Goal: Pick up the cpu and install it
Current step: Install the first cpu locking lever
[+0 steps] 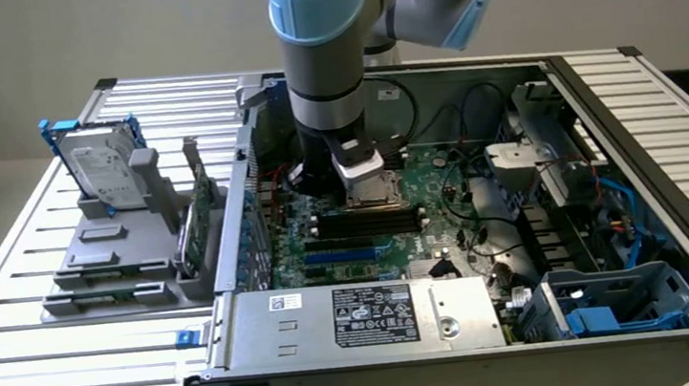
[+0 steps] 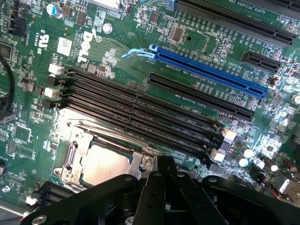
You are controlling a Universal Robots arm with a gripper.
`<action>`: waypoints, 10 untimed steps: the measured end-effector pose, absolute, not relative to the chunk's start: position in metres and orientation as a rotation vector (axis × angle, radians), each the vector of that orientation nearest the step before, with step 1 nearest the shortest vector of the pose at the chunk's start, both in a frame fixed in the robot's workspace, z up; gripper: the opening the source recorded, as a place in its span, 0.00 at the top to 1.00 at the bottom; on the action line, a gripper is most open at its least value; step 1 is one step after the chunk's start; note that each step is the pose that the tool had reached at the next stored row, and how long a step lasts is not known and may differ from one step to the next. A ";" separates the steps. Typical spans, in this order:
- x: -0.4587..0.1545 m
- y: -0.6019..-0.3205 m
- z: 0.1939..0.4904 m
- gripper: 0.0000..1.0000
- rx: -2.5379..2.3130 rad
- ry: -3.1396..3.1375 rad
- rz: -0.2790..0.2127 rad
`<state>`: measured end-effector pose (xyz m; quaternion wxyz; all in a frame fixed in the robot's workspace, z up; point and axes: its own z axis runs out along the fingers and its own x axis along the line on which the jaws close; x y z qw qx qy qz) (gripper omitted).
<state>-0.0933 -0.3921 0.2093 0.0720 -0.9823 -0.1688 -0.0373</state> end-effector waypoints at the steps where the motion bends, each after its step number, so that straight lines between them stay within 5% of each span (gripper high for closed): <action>1: -0.093 -0.392 0.212 0.89 -2.952 -0.507 -0.112; 10: -0.093 -0.384 0.242 0.89 -2.946 -0.549 -0.108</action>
